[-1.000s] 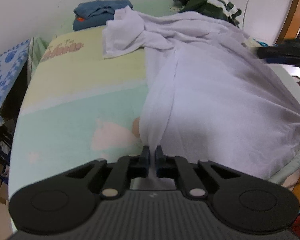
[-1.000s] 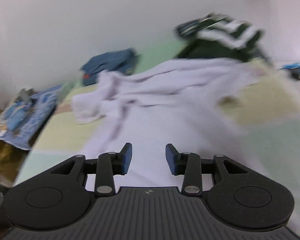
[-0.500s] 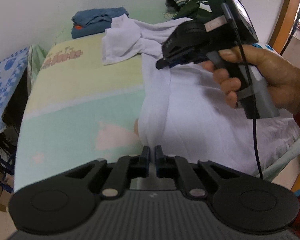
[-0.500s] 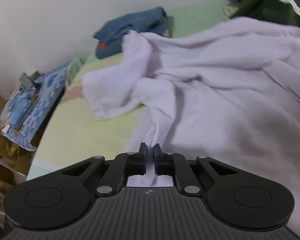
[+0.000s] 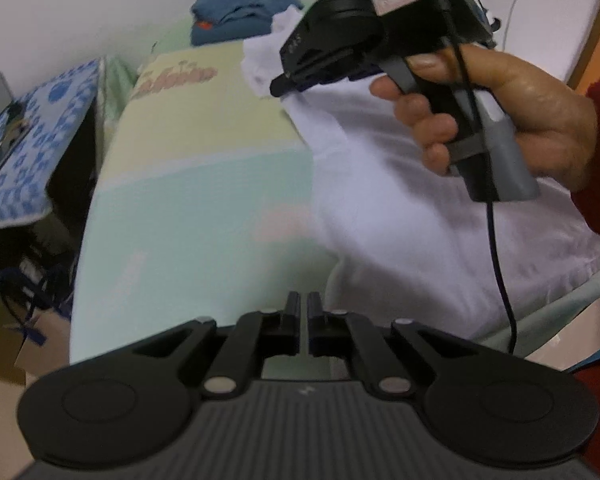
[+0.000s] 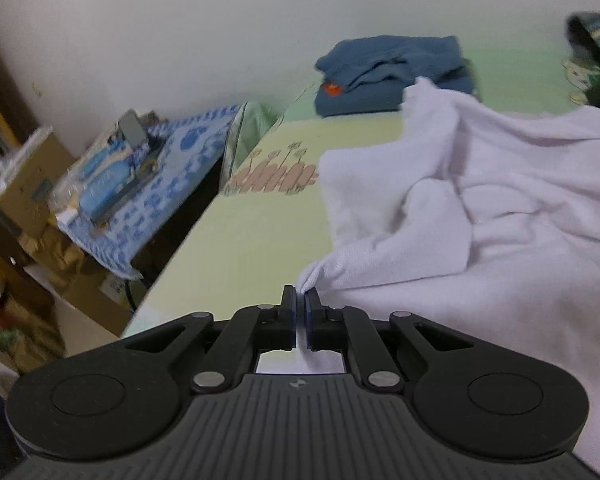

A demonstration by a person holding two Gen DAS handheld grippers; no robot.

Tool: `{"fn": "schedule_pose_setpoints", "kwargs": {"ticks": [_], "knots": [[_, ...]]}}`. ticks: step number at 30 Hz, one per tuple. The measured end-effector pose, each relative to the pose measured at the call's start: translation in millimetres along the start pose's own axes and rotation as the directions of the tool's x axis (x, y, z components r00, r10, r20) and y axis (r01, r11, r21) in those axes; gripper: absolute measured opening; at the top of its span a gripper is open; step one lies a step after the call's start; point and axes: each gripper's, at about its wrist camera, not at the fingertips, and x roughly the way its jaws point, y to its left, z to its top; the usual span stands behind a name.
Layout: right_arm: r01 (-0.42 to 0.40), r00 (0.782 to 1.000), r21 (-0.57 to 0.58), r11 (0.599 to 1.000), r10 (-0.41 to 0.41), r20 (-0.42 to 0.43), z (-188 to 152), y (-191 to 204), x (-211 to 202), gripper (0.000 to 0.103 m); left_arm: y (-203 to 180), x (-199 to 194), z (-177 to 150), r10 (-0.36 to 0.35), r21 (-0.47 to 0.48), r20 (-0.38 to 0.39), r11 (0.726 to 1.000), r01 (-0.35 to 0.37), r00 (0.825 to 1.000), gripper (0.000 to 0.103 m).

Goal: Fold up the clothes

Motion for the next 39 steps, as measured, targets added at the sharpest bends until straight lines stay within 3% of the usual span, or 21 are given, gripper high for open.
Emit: {"fn": "schedule_pose_setpoints", "kwargs": {"ticks": [3,7,9,11,13,15,16,19,23,28,32,36,38,39], "knots": [[0.021,1.0,-0.065,0.998,-0.022,-0.014,-5.8,11.8,12.9,0.005,3.7,-1.4,-2.7,0.01,-0.024,-0.008,1.0,-0.01,1.0,0.0],[0.044,0.998,-0.115,0.992,-0.049,-0.041,-9.4,19.3,28.8,0.008,4.0,-1.8,4.6,0.022,-0.028,0.0,0.999,-0.022,1.0,0.008],[0.038,0.998,-0.08,0.996,-0.042,-0.05,-7.9,13.3,28.7,0.015,2.6,-2.7,11.6,0.018,-0.023,0.018,1.0,-0.018,1.0,0.008],[0.016,0.997,-0.021,1.0,-0.017,-0.069,-6.7,4.0,18.7,0.028,-2.1,-3.0,21.0,0.01,-0.008,0.042,1.0,-0.009,0.999,0.01],[-0.024,0.999,0.007,1.0,0.024,-0.037,-7.4,-4.9,-3.6,0.032,-9.6,-1.3,32.1,-0.015,0.014,0.062,1.0,0.014,0.998,0.017],[-0.008,0.998,-0.025,1.0,0.009,0.056,-14.0,-17.8,-38.1,0.034,-18.3,2.7,42.4,-0.049,0.043,0.081,0.998,0.045,0.996,0.024],[0.047,0.994,-0.046,0.998,-0.043,0.096,-19.5,-26.1,-53.5,0.036,-23.3,6.2,47.1,-0.058,0.06,0.086,0.997,0.053,0.995,0.029],[0.217,0.967,-0.012,0.976,-0.214,0.14,-37.8,-63.0,-88.6,0.037,-40.1,26.7,63.7,-0.083,0.086,0.062,0.993,0.078,0.995,0.033],[0.318,0.931,0.234,0.919,-0.349,0.105,-52.0,-138.2,-128.2,0.037,-57.3,59.3,84.7,-0.103,0.103,0.021,0.99,0.101,0.994,0.049],[0.425,0.855,0.405,0.81,-0.506,0.115,-55.7,-211.3,-168.8,0.038,-82.7,87.1,99.3,-0.032,0.101,0.018,0.994,0.03,0.999,0.07],[0.453,0.823,0.445,0.772,-0.555,0.125,-40.7,-260.6,-181.7,0.038,-92.9,104.2,111.0,0.006,0.037,0.006,0.999,-0.006,1.0,0.082],[0.496,0.805,0.395,0.774,-0.58,0.125,-21.0,-294.6,-173.4,0.039,-103.1,115.4,117.5,0.056,-0.032,0.002,0.998,-0.056,0.998,0.095],[0.494,0.81,0.388,0.778,-0.574,0.119,-13.1,-304.9,-166.3,0.046,-107.4,119.2,120.1,0.083,-0.063,0.0,0.995,-0.082,0.997,0.097],[0.485,0.815,0.391,0.782,-0.567,0.123,-10.7,-310.0,-164.2,0.055,-109.1,120.2,121.1,0.097,-0.083,0.004,0.992,-0.096,0.995,0.097]]}}
